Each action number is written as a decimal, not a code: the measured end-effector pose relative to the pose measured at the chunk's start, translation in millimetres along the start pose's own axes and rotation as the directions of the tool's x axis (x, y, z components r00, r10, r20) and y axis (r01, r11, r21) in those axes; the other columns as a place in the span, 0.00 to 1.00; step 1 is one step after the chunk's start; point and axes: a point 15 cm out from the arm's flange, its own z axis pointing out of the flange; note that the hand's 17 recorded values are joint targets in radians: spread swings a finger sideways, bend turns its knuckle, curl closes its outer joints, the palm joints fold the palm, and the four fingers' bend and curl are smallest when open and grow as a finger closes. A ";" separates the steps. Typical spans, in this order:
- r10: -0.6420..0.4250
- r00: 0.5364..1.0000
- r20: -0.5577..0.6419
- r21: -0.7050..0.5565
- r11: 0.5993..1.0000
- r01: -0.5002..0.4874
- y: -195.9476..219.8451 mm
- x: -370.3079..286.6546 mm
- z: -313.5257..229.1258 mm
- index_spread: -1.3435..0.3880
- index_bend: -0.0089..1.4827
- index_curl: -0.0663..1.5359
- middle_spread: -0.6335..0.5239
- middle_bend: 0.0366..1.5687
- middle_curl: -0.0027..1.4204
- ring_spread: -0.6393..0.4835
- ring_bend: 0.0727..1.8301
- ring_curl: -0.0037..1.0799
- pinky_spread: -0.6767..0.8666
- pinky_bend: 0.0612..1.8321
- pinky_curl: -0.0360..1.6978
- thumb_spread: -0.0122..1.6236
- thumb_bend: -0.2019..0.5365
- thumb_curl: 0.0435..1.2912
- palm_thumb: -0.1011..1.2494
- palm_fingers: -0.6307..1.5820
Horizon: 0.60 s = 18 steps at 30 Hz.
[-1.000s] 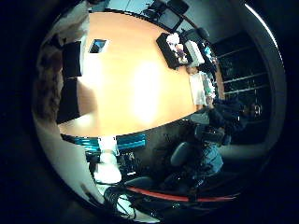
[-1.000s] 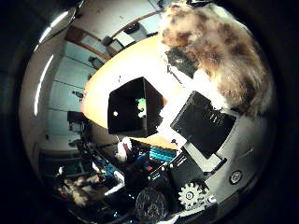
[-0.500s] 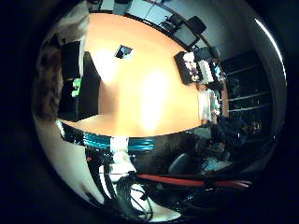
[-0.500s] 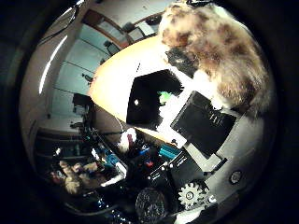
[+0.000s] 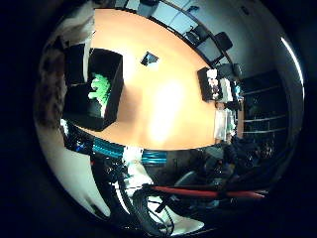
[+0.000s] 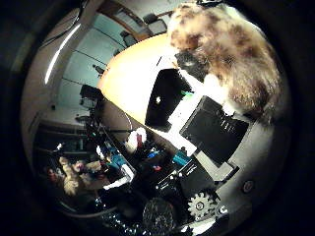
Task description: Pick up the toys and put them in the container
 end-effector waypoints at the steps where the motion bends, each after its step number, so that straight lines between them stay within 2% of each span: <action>1: -0.010 1.000 0.004 0.008 1.000 0.010 -1.5 -4.0 -0.7 0.65 0.73 0.58 0.41 0.80 0.60 0.36 0.70 0.75 0.29 0.61 0.62 0.65 0.26 0.48 0.86 0.78; 7: -0.056 0.998 0.028 0.056 0.997 0.054 -13.8 -23.8 -2.0 0.65 0.72 0.58 0.41 0.80 0.61 0.36 0.71 0.75 0.29 0.61 0.62 0.65 0.25 0.49 0.86 0.78; 14: -0.101 0.993 0.054 0.111 0.989 0.095 -23.9 -44.3 -6.9 0.65 0.72 0.58 0.41 0.79 0.61 0.36 0.71 0.75 0.29 0.60 0.62 0.71 0.26 0.45 0.80 0.78; 18: -0.117 0.991 0.062 0.132 0.985 0.108 -26.6 -50.8 -10.0 0.64 0.66 0.56 0.40 0.77 0.59 0.37 0.69 0.70 0.26 0.56 0.58 0.74 0.24 0.40 0.75 0.78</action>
